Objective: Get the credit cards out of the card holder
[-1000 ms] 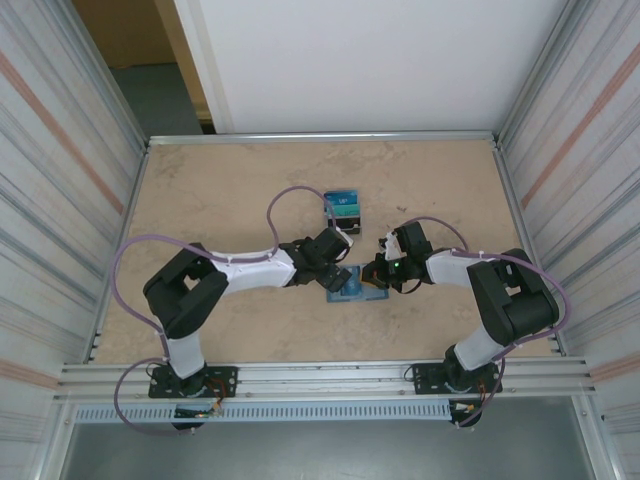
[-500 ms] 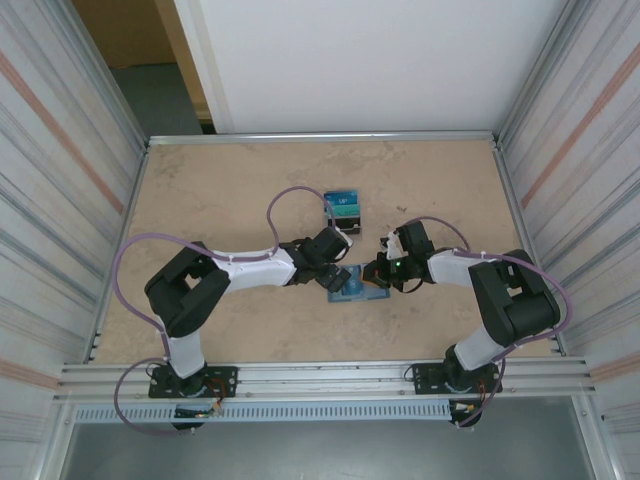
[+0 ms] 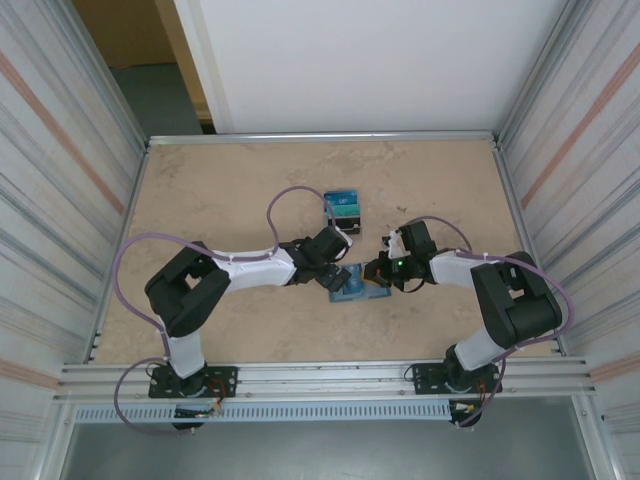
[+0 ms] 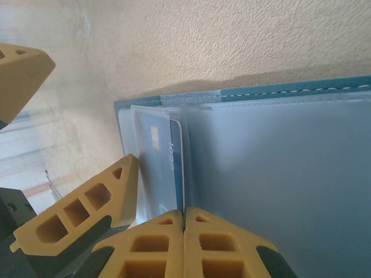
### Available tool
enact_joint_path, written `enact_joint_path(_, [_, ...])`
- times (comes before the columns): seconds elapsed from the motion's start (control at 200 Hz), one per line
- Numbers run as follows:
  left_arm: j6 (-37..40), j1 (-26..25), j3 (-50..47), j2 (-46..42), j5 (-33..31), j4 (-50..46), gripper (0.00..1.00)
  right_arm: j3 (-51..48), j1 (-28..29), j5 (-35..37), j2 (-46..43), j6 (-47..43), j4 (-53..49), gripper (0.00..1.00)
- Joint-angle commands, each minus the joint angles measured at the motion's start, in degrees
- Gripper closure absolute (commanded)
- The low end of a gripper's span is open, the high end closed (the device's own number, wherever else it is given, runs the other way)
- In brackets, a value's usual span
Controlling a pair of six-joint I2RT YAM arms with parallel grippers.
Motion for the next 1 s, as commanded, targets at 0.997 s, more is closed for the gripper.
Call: enact_joint_path(0.997, [1.23,0.51,0.12,2.33,-0.35,-4.11,0.01,-2.05,-2.24,-0.59,-0.8,0.79,2.02,0.97])
